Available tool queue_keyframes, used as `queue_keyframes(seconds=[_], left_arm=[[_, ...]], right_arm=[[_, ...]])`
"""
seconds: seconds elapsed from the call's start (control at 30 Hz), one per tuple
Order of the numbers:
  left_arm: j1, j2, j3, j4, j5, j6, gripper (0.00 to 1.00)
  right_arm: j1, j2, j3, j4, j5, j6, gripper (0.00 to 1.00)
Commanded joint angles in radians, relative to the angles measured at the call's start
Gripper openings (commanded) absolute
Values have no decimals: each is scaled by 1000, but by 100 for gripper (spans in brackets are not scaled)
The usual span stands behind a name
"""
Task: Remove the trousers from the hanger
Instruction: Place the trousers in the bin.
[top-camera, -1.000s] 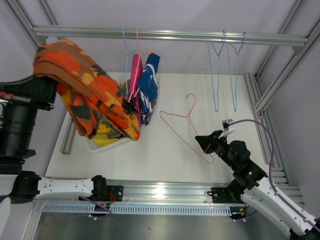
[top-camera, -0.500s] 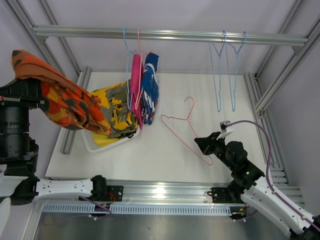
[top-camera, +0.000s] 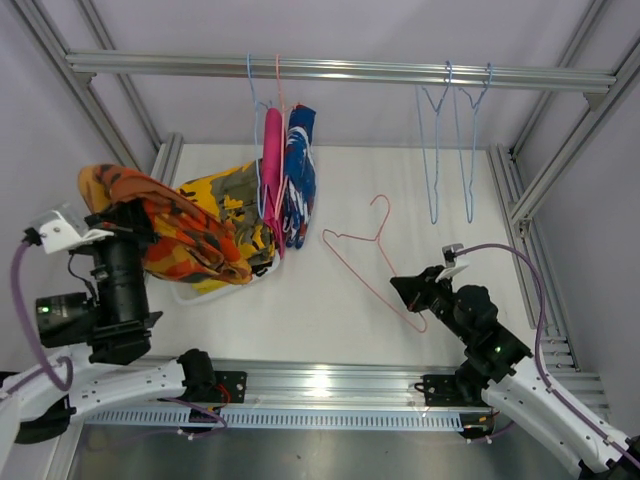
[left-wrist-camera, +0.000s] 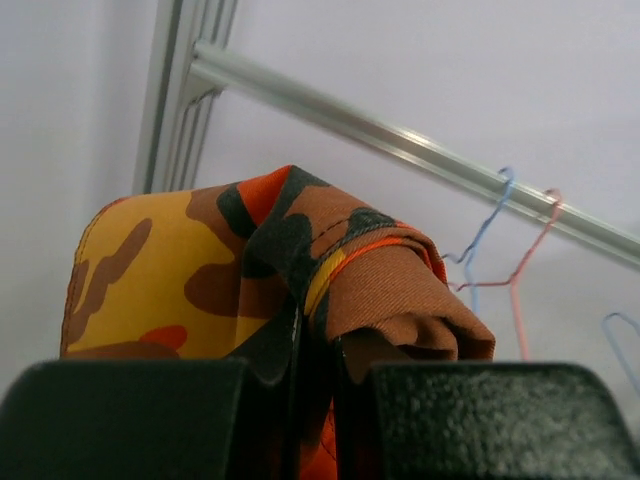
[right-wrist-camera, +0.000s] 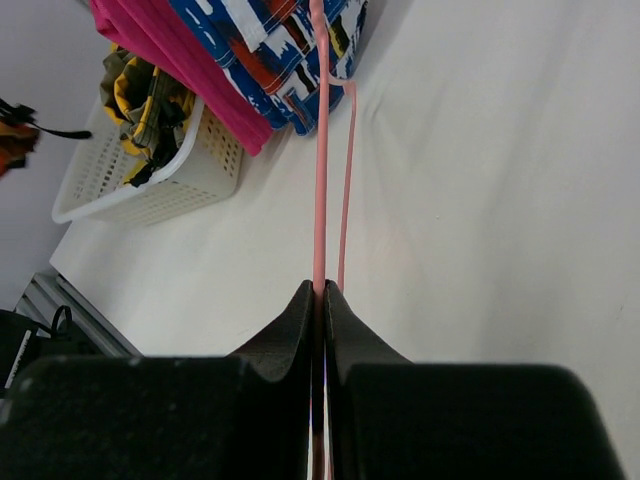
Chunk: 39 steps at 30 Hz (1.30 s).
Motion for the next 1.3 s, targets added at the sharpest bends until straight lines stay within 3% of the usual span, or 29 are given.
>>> queue_keyframes(seconds=[0.0, 0.03, 0.1, 0.13, 0.17, 0.4, 0.7, 0.93, 1.07, 1.17, 1.23, 1.27], left_arm=[[102, -48, -52, 50, -18, -186, 1], [128, -58, -55, -131, -44, -264, 1], [214, -84, -38, -462, -55, -679, 1], [242, -87, 23, -830, -57, -844, 1], [265, -78, 42, -965, -84, -1090, 1], [285, 13, 57, -1303, -195, -1390, 1], [303, 145, 11, -1490, -285, -1665, 1], [447, 310, 65, -1612, -215, -1844, 1], [533, 399, 79, -1555, -187, -1845, 25], [567, 473, 126, -1517, -181, -1817, 27], [576, 513, 154, -1514, -181, -1808, 39], [584, 531, 198, -1509, -181, -1800, 57]], right_arm=[[-2, -34, 9, -8, 4, -17, 0], [-3, -45, 10, -14, 4, -18, 0], [-4, -51, 9, -30, -1, -18, 0], [-4, -59, 7, -34, -1, -17, 0], [-4, -63, 7, -46, -1, -20, 0], [-4, -88, -13, -54, -4, -21, 0], [-4, -77, -19, -34, -21, -17, 0], [-4, -73, -19, -19, -33, -12, 0], [-4, -57, -13, -10, -70, -26, 0], [-4, -22, -13, 0, -76, -40, 0], [-4, -2, -17, 24, -85, -44, 0], [-5, 18, -23, 30, -87, -44, 0]])
